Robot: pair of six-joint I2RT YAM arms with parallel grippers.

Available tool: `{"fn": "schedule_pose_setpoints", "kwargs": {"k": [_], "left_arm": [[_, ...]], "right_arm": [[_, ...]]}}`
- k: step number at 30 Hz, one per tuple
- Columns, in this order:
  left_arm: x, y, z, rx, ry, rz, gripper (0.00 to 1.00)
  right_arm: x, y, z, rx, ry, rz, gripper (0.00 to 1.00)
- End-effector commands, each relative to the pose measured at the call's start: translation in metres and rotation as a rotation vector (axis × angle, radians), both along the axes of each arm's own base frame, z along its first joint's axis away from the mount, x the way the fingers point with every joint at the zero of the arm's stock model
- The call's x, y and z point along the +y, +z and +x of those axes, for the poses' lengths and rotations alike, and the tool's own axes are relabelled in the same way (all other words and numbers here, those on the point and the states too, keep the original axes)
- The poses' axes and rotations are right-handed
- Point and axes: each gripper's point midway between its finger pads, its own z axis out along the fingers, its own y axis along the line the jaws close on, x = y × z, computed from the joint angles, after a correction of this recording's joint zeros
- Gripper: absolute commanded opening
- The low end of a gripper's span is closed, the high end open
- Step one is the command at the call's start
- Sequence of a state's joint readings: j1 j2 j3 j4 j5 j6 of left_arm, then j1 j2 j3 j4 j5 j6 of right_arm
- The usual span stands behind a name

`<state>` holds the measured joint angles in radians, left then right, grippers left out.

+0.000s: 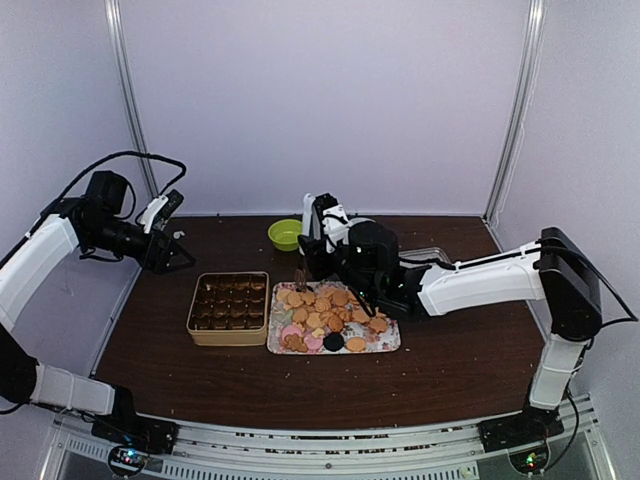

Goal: Pack the cookies
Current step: Move the packing box to the center of the board.

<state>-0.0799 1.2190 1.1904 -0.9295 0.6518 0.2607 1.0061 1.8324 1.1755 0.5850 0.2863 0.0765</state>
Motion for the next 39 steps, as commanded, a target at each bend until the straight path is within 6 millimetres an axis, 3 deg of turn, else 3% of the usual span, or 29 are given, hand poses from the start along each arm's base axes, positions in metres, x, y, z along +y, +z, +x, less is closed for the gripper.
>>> {"fn": "schedule_pose_setpoints", "kwargs": {"k": [1,8,12,16,22,27,33,39], "left_arm": [[0.005,0.002,-0.002,-0.046,-0.001,0.024,0.83],[0.016,-0.013,-0.001,-0.039,0.025,0.097,0.87],[0.032,-0.039,0.007,-0.022,0.063,0.186,0.86],[0.060,-0.068,0.019,0.010,0.110,0.271,0.85],[0.123,-0.111,0.046,0.051,0.231,0.501,0.79],[0.145,-0.134,0.073,0.059,0.313,0.590,0.77],[0.154,-0.173,0.100,0.104,0.328,0.660,0.73],[0.122,-0.182,0.113,0.076,0.241,0.669,0.73]], "right_arm": [[0.012,0.018,0.007,-0.054,-0.033,0.056,0.46],[0.025,-0.002,0.016,-0.040,-0.042,0.013,0.47],[0.024,-0.012,0.018,-0.031,-0.053,-0.012,0.46],[0.020,-0.022,0.017,-0.021,-0.067,-0.039,0.44],[0.014,-0.032,0.014,0.000,-0.070,-0.053,0.41],[0.013,-0.037,0.010,0.019,-0.057,-0.051,0.41],[0.011,-0.047,0.010,0.037,-0.062,-0.065,0.42],[0.008,-0.046,0.009,0.036,-0.069,-0.071,0.43]]}}
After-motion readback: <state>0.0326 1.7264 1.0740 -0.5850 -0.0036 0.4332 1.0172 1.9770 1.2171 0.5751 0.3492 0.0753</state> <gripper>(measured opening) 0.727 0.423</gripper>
